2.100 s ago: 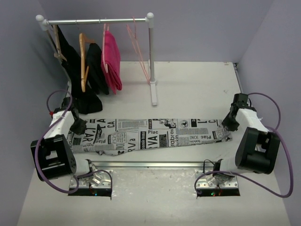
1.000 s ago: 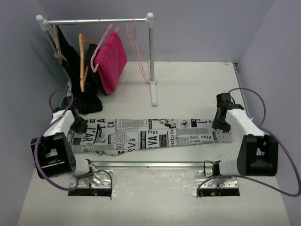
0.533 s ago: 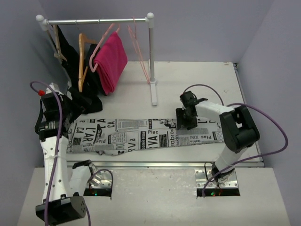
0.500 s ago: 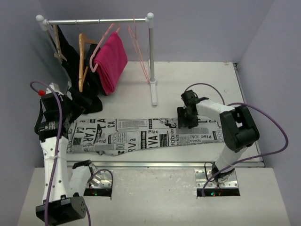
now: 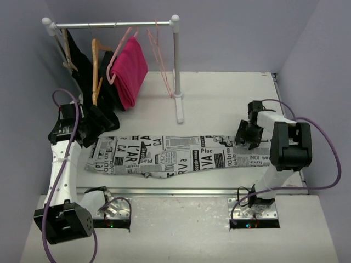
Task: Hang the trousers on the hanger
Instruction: Fold the trousers at the center of the board.
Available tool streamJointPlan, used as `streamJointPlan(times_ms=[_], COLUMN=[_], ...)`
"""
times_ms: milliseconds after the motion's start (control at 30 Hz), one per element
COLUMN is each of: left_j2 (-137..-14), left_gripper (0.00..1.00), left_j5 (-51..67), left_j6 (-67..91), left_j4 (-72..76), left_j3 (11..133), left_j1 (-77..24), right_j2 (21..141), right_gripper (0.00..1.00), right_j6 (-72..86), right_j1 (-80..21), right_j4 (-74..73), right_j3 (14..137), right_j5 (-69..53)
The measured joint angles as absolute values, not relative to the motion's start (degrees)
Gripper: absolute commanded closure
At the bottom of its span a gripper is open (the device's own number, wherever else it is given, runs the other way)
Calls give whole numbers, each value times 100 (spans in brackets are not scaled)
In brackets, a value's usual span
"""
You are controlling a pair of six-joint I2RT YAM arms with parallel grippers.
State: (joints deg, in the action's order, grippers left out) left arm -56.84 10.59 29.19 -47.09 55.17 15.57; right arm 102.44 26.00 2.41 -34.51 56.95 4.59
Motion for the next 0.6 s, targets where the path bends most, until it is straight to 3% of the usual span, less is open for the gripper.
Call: streamJointPlan(times_ms=[67, 100, 133, 367, 600], left_j2=[-5772, -5807, -5871, -7329, -8497], left_gripper=[0, 0, 0, 0, 0], left_j5=[770, 654, 488, -475, -661], left_j6=[2942, 2950, 2967, 3050, 2924], left_j4=[-4814, -4827, -4827, -5052, -5023], left_j3=[5514, 5498, 5464, 5095, 5105], left_j1=[1522, 1521, 1527, 1913, 1973], right_j2=[10054, 9917, 9730, 7656, 7126], right_gripper=[35, 27, 1, 1, 1], right_j6=[2648, 2663, 2678, 2501, 2189], right_j1=[482, 545, 575, -335, -879], right_j4=[-3425, -3420, -3430, -3564, -3396], right_j3=[5541, 5429, 5312, 5388, 5464], right_j5=[607, 705, 776, 478, -837])
